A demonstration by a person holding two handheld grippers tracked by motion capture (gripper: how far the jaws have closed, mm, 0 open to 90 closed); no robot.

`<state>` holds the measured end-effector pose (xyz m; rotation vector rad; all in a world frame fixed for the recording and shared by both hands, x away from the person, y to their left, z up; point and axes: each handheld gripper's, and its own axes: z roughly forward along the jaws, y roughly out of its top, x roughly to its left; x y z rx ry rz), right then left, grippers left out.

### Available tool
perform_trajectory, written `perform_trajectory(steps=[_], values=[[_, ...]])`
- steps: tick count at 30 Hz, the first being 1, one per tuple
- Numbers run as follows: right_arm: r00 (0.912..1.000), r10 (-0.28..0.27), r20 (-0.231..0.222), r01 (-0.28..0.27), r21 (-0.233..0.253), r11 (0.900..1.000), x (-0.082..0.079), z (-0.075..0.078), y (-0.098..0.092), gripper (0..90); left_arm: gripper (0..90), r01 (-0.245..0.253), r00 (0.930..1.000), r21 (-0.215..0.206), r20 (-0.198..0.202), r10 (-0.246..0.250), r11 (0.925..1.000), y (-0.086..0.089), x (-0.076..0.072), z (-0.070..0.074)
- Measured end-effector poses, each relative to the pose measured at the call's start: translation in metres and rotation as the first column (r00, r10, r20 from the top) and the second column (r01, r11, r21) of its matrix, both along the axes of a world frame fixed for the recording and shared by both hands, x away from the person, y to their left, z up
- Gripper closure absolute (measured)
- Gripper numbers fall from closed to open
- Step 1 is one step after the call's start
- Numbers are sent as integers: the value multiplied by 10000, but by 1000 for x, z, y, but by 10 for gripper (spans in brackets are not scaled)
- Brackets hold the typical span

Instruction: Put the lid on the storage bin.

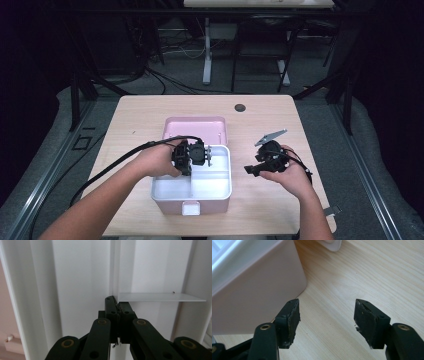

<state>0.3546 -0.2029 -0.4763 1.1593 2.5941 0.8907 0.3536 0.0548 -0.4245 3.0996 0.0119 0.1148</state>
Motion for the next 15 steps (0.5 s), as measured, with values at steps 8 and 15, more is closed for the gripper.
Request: perform_trajectory(steps=[8, 15], values=[[10000, -60, 63, 60, 51, 10000, 1, -1, 0, 376, 891, -87, 9995, -144, -295, 83, 9999, 2, 2, -9], [9999, -136, 49, 136, -39, 9999, 2, -3, 2, 380, 888, -115, 9993, -71, -351, 113, 9999, 1, 2, -12]])
